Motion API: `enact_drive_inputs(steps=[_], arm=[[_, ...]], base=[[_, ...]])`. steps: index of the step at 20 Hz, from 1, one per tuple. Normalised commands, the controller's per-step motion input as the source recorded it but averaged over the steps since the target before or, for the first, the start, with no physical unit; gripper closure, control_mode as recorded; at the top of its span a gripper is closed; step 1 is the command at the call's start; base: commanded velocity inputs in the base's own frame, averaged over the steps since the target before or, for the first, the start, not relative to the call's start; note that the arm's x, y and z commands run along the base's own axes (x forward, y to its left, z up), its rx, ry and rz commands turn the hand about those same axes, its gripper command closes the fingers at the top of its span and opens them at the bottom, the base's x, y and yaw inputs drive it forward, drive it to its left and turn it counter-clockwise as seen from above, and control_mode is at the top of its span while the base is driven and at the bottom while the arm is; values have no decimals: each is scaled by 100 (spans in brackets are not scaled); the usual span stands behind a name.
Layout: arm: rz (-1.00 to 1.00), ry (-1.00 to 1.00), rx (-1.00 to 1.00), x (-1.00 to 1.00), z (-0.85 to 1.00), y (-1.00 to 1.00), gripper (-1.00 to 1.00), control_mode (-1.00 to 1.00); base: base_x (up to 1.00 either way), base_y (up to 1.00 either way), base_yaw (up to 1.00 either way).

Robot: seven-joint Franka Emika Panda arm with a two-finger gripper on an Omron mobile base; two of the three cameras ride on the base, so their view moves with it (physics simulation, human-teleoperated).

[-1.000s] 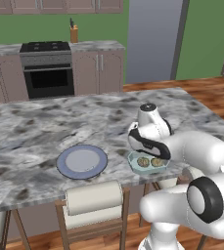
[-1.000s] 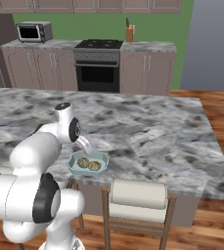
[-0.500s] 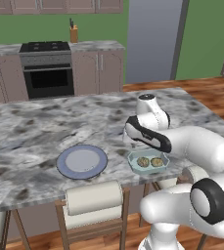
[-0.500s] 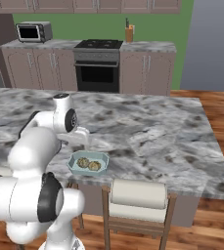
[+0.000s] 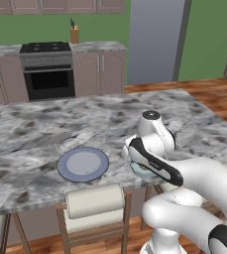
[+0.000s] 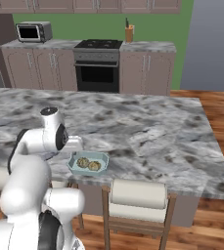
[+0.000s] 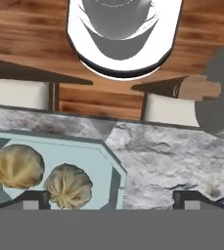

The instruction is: Place two dumplings into each of the tupperware containers and then place the containers in the fridge.

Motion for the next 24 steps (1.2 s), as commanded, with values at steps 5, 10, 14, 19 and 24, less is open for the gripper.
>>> enact_drive_inputs(steps=[5,10,14,19,24], arm=[[20,16,-6,27,-41,4,-100,-100],[18,16,-11,41,-46,9,-100,-100],[17,8,-11,41,-39,11,-100,-100],[11,1,-4,34,-29,0,-100,-100],[3,-3,-1,-4,-39,0,-100,-100]], base=[[0,0,0],[0,0,0],[0,0,0],[0,0,0],[0,0,0]])
